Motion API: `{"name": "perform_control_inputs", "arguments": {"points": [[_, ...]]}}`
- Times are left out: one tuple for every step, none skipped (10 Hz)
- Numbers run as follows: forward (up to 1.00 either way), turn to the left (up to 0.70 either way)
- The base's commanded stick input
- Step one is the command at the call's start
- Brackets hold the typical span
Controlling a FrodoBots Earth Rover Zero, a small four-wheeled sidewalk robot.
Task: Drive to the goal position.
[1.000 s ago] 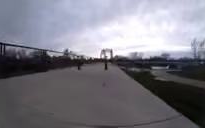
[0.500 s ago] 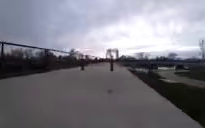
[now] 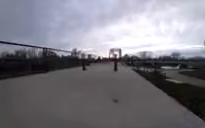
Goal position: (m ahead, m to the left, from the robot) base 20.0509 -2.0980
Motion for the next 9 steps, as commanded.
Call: {"name": "perform_control_inputs", "arguments": {"points": [[1.0, 0.0], [1.0, 0.0], [1.0, 0.0], [1.0, 0.0], [1.0, 0.0], [1.0, 0.0], [1.0, 0.0], [1.0, 0.0], [1.0, 0.0]]}}
